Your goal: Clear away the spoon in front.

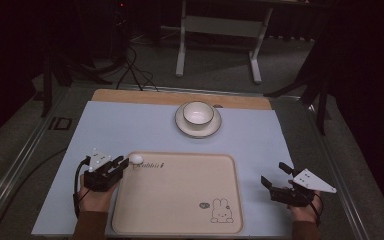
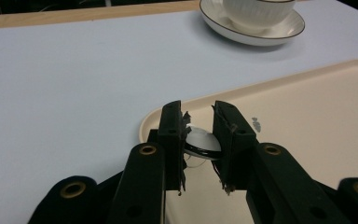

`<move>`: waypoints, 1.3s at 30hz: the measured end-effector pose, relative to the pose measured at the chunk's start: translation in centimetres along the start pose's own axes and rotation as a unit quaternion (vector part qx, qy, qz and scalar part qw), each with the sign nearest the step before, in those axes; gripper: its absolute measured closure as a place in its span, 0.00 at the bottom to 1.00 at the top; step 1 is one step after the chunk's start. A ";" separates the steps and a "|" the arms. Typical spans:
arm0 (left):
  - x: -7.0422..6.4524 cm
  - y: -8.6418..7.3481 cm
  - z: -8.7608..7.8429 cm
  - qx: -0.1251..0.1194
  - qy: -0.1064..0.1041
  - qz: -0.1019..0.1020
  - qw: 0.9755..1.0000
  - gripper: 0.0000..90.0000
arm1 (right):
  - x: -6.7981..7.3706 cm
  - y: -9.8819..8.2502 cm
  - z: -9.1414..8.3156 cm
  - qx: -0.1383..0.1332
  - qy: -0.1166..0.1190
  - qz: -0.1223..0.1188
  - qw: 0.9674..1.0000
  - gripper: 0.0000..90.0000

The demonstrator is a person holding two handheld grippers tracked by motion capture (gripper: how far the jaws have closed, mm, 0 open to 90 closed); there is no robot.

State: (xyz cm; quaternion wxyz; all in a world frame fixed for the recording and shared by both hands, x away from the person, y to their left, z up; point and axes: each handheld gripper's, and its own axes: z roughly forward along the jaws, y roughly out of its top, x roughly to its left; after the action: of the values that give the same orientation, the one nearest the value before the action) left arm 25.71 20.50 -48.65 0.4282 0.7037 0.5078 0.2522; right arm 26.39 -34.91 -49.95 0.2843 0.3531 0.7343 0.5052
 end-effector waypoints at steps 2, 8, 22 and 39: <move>0.0 -0.1 0.0 0.001 0.006 0.002 1.000 0.82 | 0.0 0.0 0.0 0.000 0.000 0.000 1.000 0.16; -0.2 -0.4 0.4 0.015 0.005 0.000 1.000 0.81 | 0.0 0.0 0.0 0.002 0.000 0.000 1.000 0.16; -0.8 -1.2 0.7 0.036 -0.005 -0.004 0.999 0.79 | 0.0 0.0 0.1 0.005 0.000 0.000 1.000 0.16; -1.1 -1.5 0.8 0.045 0.000 -0.008 0.999 0.68 | 0.0 0.0 0.1 0.004 0.000 0.000 1.000 0.16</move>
State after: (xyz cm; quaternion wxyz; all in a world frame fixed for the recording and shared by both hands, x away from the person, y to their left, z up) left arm 25.21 19.35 -50.31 0.3980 0.7182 0.5243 0.2257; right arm 26.41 -34.85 -49.98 0.2825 0.3541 0.7364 0.5025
